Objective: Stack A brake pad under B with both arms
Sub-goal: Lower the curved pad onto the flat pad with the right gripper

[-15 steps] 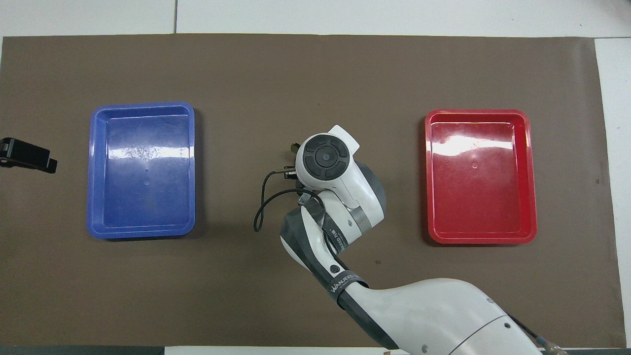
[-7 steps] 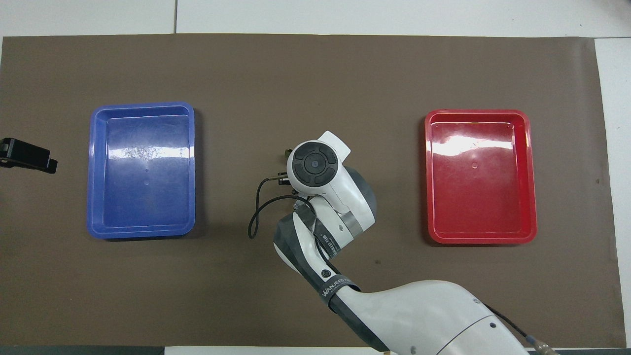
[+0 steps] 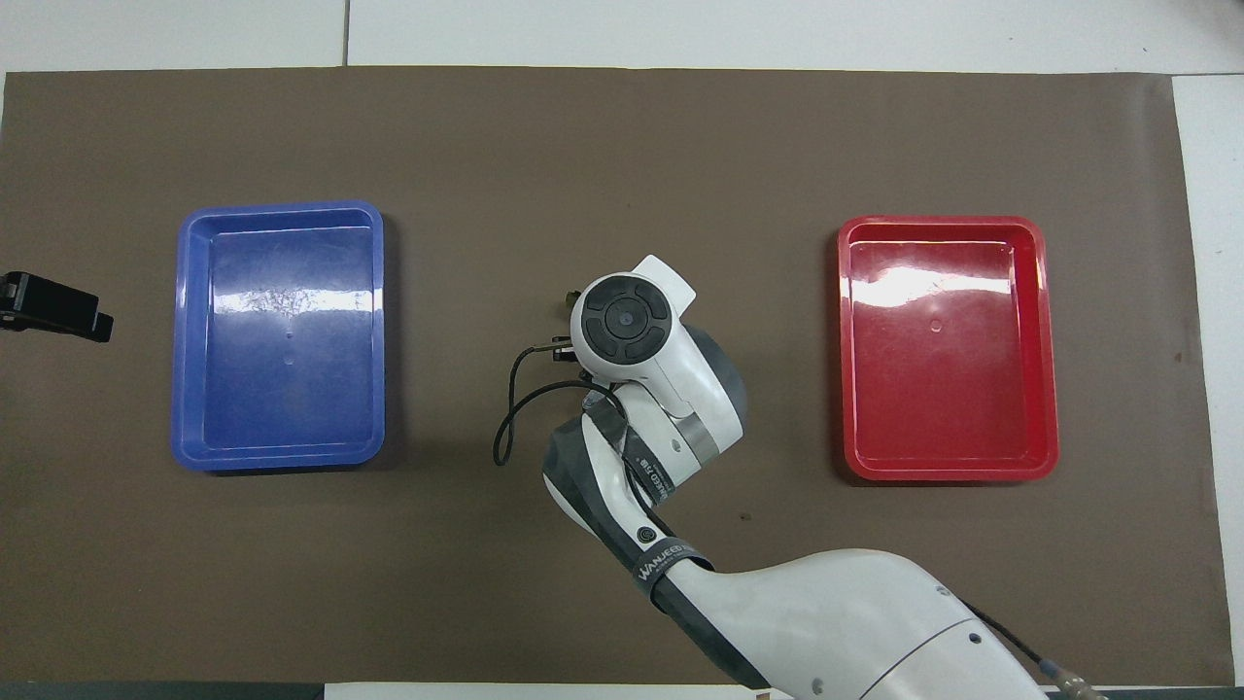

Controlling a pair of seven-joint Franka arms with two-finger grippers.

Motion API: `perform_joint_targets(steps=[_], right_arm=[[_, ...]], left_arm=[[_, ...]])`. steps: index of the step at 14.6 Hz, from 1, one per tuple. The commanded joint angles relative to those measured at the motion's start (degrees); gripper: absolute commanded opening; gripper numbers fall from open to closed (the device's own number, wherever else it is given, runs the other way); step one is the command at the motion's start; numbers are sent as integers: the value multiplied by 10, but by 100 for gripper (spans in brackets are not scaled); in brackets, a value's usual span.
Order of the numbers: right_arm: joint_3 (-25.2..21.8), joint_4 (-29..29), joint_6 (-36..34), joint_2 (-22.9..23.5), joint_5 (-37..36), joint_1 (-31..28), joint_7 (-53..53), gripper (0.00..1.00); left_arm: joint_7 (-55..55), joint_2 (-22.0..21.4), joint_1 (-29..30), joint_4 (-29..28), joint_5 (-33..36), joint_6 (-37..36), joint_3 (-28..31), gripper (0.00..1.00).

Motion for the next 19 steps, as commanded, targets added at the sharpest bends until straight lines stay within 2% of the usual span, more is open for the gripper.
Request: perform_joint_targets(steps=[1, 3, 4, 5, 6, 7, 13, 16, 19], right_arm=[[4, 5, 6, 4, -12, -6, -5, 0], [4, 4, 9, 4, -12, -6, -4, 0], [4, 1, 14, 6, -12, -5, -5, 6], [4, 0, 14, 6, -12, -6, -5, 26], [4, 0, 14, 6, -11, -5, -4, 89], [4, 0, 14, 6, -11, -4, -4, 100], [-1, 5, 1, -4, -12, -2, 2, 100], [-31, 1, -16, -51, -36, -21, 2, 100], [-36, -2, -74, -113, -45, -85, -11, 100]], left_arm=[[3, -18, 5, -20, 3, 9, -5, 99], [3, -18, 5, -20, 3, 9, -5, 99], [3, -18, 5, -20, 3, 9, -5, 99], [3, -18, 5, -20, 3, 9, -5, 99], [3, -18, 5, -20, 3, 9, -5, 99], [3, -18, 5, -20, 3, 9, -5, 99], [3, -18, 5, -20, 3, 9, -5, 99], [3, -18, 5, -20, 3, 9, -5, 99], [3, -18, 5, -20, 3, 9, -5, 99]])
